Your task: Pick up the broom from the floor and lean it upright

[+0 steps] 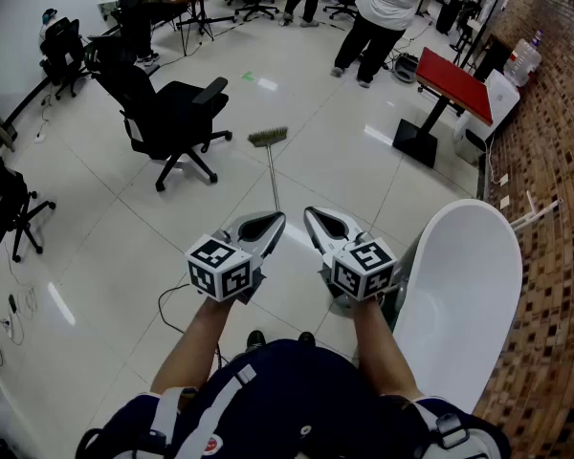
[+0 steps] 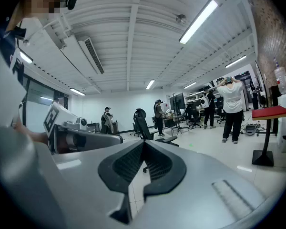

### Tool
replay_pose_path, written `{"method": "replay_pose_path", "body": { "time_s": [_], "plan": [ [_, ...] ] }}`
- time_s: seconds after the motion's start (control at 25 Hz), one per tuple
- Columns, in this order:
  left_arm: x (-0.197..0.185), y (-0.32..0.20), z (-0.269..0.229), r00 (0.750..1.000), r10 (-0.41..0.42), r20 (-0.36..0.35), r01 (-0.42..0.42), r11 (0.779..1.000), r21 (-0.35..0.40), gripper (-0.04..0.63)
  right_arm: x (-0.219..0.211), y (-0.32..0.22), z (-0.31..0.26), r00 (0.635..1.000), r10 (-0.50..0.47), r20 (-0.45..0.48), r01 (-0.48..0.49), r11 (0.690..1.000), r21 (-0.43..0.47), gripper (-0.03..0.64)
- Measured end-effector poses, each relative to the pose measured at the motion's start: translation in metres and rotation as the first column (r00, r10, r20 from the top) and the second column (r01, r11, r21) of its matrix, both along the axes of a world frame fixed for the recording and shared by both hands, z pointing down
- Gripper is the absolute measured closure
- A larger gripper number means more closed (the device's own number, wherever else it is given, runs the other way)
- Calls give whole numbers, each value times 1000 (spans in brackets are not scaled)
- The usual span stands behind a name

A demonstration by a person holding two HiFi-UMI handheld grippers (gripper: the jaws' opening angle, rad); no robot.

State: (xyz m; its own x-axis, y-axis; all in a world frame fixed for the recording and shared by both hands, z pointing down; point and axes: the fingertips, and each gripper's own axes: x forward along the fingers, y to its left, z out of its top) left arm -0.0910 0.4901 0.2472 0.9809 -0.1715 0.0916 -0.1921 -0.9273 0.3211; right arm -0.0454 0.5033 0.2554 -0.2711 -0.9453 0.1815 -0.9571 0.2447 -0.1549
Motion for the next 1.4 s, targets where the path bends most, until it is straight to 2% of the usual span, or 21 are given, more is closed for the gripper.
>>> {"method": "replay_pose_path", "body": {
  "time_s": [0.32, 0.52, 0.72, 0.96, 1.12, 1.4],
  "plan": [
    [-24, -20, 4, 1000, 5, 6, -5, 1000, 7, 595, -24, -21, 1, 1000, 20, 2, -20, 1000, 13, 617],
    [-40, -38, 12, 1000, 18, 10, -18, 1000, 6, 595, -39, -38, 1, 999, 31, -29, -31, 999, 14, 617],
    [-42, -52, 20, 999, 31, 8, -31, 999, -12, 595, -40, -48, 6, 998, 50, -36, -50, 999, -1, 617],
    [-24, -81, 33, 1000, 20, 22, -20, 999, -27, 595, -21, -76, 21, 999, 44, -19, -44, 999, -25, 617],
    [-5, -116, 43, 999, 0, 52, 2, 1000, -27, 595, 1, -114, 31, 1000, 27, 7, -27, 999, -30, 617],
    [51, -183, 54, 996, -30, 84, 33, 999, -41, 595, 54, -183, 41, 1000, -11, 24, 12, 999, -42, 617]
  ]
}}
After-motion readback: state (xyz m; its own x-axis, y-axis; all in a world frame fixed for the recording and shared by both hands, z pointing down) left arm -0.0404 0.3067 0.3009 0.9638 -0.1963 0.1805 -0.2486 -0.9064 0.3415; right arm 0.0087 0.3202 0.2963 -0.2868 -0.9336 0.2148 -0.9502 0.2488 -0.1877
